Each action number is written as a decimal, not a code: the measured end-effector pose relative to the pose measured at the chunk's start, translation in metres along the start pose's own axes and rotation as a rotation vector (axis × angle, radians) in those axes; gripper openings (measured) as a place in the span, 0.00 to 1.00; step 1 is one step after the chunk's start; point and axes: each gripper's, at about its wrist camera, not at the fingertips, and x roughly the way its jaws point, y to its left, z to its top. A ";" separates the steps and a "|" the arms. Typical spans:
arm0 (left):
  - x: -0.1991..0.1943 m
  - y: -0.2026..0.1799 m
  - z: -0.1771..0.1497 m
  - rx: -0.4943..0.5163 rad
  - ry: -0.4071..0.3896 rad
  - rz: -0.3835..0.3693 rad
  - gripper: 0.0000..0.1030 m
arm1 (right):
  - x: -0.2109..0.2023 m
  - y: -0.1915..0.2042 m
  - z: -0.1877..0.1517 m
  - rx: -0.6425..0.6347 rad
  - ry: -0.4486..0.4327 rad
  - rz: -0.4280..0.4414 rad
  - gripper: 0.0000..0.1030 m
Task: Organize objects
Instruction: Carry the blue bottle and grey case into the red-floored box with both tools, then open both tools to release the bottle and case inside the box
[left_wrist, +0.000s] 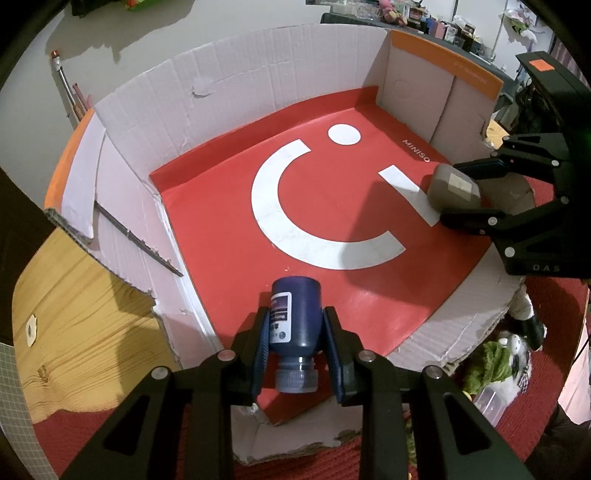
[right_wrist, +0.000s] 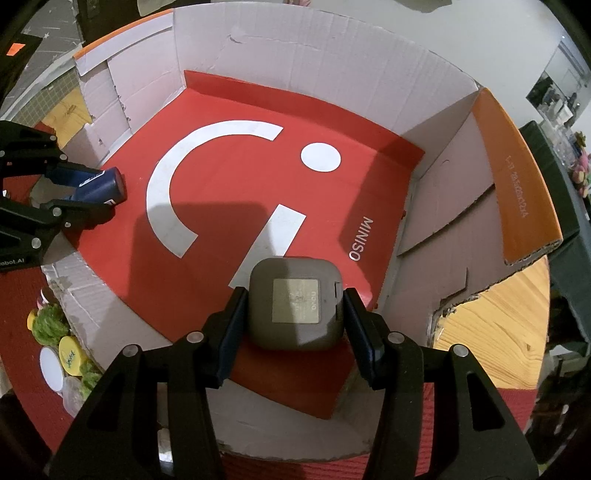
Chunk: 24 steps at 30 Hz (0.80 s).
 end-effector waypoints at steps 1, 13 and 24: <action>0.000 0.002 0.000 -0.001 0.000 0.000 0.29 | 0.000 0.000 0.000 0.000 0.000 0.000 0.49; -0.005 0.004 -0.001 -0.002 -0.009 0.008 0.34 | -0.002 -0.004 -0.001 0.003 0.002 -0.006 0.54; -0.007 -0.005 0.000 -0.038 -0.033 -0.028 0.43 | -0.028 -0.014 -0.003 0.018 -0.045 -0.003 0.60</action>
